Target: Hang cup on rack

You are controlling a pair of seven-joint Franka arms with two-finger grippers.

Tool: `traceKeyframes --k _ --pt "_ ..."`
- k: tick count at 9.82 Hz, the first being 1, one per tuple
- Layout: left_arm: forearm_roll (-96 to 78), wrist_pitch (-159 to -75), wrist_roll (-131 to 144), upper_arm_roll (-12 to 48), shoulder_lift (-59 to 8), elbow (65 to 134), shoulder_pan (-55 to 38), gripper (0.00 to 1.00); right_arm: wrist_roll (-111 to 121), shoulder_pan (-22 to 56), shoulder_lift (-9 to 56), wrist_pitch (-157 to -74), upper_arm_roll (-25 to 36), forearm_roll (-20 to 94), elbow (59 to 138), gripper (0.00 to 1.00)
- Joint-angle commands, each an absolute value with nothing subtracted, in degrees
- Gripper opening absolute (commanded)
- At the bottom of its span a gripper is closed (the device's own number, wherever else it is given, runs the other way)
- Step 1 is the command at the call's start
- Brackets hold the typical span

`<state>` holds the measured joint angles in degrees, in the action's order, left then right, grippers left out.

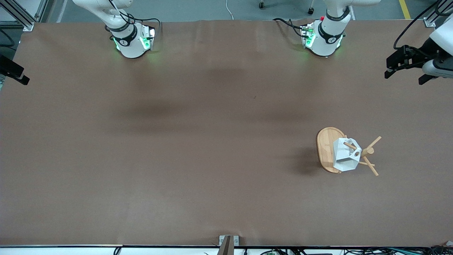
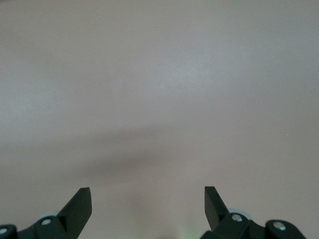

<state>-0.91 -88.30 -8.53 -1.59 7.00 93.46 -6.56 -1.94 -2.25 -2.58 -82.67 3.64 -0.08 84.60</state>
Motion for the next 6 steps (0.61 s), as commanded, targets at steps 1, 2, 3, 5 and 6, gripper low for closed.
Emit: traceKeyframes --k 1,2,3,5,6 --pt "0.44 -87.36 -8.0 0.34 7.56 94.92 -4.85 1.0 -1.49 -2.46 -3.16 -82.44 3.43 -1.14 84.9 1.0" --pt "0.27 -87.28 -7.39 2.53 7.65 94.83 -3.01 1.0 -1.49 -2.46 -3.16 -82.44 3.43 -1.14 84.9 1.0" --pt "0.26 -87.19 -7.03 2.72 7.91 94.83 -2.9 1.0 -1.49 -2.46 -3.16 -82.44 3.43 -1.14 84.9 1.0" --pt "0.18 -84.92 -5.11 2.64 8.09 94.57 -2.9 1.0 -1.49 -2.55 -3.16 -82.35 3.43 -1.14 84.9 1.0" --pt "0.26 -84.64 -4.75 2.46 8.09 94.48 -2.9 1.0 -1.49 -2.55 -3.16 -82.44 3.43 -1.14 84.9 1.0"
